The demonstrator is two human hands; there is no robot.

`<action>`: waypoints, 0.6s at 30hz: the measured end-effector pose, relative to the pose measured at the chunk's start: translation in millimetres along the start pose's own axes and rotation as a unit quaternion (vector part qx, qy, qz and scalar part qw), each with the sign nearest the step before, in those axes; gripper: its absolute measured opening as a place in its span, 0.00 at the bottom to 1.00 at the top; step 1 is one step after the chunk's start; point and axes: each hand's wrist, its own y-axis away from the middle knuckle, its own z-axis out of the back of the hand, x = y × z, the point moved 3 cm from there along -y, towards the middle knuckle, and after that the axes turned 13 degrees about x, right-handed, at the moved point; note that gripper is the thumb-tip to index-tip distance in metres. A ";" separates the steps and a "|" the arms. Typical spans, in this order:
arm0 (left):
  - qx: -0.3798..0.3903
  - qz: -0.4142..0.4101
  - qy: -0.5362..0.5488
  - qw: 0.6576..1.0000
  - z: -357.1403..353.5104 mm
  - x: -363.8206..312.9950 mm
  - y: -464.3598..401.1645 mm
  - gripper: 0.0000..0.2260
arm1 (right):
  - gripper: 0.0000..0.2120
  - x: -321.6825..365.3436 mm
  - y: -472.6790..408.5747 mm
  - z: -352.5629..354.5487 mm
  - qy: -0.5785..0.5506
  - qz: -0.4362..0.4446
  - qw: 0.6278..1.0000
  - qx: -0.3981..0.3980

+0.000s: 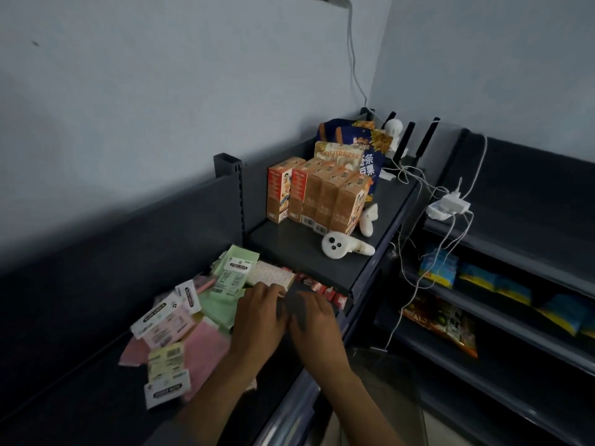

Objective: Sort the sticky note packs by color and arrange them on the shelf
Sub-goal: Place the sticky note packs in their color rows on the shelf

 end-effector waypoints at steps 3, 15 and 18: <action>0.006 0.013 0.013 1.000 3.7 10.8 -10.0 0.10 | 0.15 2.5 -23.9 -3.2 -0.025 0.021 0.999 0.022; -0.001 0.112 0.017 0.994 10.0 24.9 -61.6 0.03 | 0.26 -16.1 -112.8 -29.0 0.046 0.115 0.975 0.184; -0.017 0.117 0.009 0.993 5.3 17.8 -73.4 0.03 | 0.28 -20.6 -119.2 -32.1 0.087 0.148 0.965 0.197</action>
